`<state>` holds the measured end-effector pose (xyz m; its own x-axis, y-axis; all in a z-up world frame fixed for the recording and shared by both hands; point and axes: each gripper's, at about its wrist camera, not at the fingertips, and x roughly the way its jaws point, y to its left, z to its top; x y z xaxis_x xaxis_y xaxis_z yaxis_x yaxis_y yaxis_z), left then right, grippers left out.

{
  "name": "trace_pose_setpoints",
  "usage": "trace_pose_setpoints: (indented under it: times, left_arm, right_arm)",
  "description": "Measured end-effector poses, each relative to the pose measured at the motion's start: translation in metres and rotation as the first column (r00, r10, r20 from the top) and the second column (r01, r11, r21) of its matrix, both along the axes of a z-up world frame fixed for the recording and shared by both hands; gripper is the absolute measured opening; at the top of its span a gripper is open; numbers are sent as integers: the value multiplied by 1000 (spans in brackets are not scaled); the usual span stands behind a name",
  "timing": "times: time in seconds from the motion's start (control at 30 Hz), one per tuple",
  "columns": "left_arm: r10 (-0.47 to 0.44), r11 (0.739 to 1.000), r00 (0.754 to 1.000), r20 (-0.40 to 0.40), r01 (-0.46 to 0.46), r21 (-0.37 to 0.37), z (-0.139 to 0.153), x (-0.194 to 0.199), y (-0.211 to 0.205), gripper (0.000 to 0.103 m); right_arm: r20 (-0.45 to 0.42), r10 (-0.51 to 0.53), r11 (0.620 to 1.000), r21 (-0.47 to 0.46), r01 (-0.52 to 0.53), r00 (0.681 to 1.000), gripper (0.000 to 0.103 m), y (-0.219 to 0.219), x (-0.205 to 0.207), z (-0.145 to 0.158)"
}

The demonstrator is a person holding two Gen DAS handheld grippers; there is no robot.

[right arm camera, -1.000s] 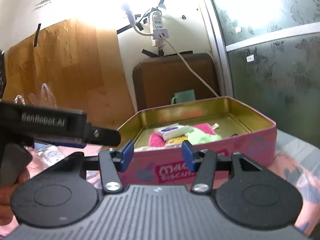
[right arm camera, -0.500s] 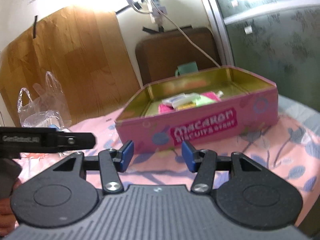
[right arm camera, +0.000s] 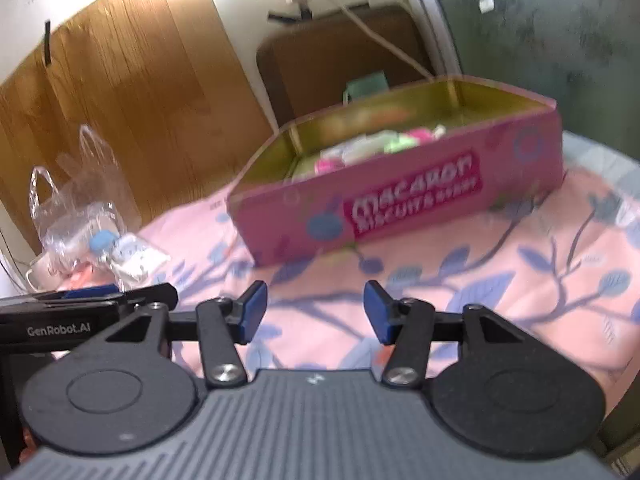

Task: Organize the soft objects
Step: 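Move both tools back from the tin toward the bedspread items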

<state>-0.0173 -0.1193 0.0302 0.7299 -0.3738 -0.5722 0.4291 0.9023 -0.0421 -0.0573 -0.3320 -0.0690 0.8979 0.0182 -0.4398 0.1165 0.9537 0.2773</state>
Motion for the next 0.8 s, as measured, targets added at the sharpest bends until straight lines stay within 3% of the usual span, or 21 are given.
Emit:
trace_pose_setpoints:
  times: [0.1, 0.23, 0.8]
  left_arm:
    - [24, 999, 1000, 5, -24, 38, -9, 2, 4, 100]
    - [64, 993, 998, 19, -66, 98, -20, 5, 13, 100]
    - [227, 962, 973, -28, -220, 159, -38, 24, 94, 103]
  right_arm:
    - [-57, 21, 1000, 5, -21, 998, 57, 4, 6, -9]
    - [-63, 43, 998, -48, -46, 997, 57, 15, 7, -10]
    - [-97, 265, 954, -118, -275, 959, 58, 89, 24, -11]
